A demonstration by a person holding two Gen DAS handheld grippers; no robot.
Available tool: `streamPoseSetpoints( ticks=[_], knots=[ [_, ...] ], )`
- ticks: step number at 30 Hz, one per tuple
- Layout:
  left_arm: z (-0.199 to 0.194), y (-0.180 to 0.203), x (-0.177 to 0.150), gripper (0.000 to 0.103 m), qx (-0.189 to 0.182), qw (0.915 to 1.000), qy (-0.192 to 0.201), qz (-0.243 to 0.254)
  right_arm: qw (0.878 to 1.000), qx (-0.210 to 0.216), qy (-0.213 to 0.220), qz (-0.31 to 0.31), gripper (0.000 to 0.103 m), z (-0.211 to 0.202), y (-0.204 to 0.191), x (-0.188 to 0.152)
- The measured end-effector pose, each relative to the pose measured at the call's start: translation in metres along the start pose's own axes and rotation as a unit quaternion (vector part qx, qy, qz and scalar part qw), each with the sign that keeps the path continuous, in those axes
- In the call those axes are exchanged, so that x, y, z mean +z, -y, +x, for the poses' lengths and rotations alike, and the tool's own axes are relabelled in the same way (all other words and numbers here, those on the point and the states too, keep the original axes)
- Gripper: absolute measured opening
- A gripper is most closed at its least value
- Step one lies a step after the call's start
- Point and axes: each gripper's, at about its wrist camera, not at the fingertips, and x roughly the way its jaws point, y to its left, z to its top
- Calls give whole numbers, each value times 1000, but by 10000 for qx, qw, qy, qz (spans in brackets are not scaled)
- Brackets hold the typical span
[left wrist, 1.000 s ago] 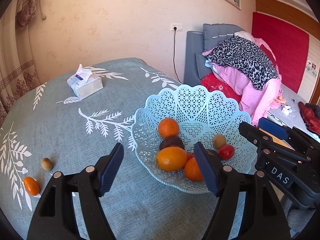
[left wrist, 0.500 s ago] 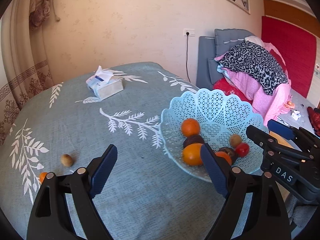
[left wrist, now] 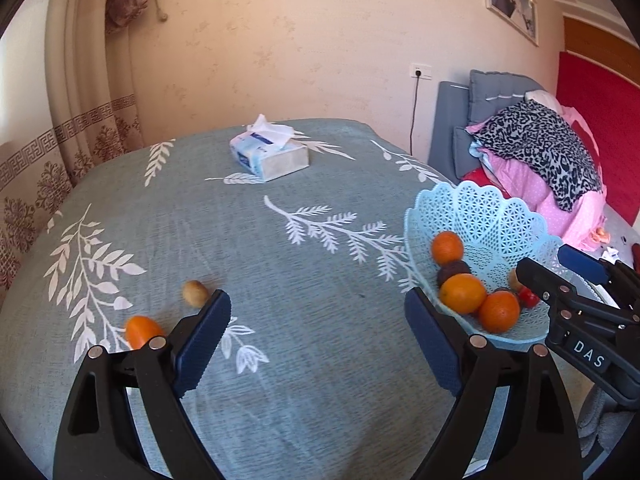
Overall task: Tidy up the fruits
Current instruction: 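Withdraw both tools and grasp an orange with the left tool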
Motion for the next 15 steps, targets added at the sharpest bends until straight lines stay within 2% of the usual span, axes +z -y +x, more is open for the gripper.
streamPoseSetpoints(
  ticks=[9, 15],
  knots=[
    [-7, -40, -6, 88, 261, 9993, 13, -280, 9995, 222, -48, -231, 68, 5, -31, 3],
    [-11, -77, -12, 88, 561, 9967, -28, -581, 9982, 470, -104, -367, 68, 8, -52, 2]
  ],
)
